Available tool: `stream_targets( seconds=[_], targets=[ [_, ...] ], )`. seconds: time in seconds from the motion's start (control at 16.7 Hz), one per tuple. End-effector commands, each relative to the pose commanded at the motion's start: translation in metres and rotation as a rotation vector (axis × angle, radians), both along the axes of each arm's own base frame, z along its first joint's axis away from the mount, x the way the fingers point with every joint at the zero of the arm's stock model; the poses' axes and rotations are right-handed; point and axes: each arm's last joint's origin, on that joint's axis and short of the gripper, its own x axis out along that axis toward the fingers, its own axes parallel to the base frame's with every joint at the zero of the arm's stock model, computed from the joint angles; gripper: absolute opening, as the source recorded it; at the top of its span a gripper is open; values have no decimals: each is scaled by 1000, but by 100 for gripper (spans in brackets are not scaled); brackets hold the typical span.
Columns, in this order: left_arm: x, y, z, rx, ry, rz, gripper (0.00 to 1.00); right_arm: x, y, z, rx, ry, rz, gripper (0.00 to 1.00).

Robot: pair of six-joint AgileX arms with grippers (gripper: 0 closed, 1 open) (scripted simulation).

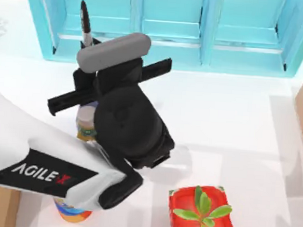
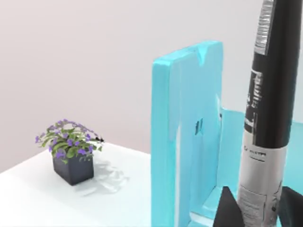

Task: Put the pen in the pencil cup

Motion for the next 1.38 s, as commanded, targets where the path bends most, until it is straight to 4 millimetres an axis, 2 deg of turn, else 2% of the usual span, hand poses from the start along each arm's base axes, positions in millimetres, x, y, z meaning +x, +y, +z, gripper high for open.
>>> stream_targets(
  seconds=[0.9,1.38],
  targets=[
    [4,2,-2,0,0,0,0,0,0,0,0,0,0,100],
    [4,2,-2,0,0,0,60,0,0,0,0,0,0,100]
  ],
)
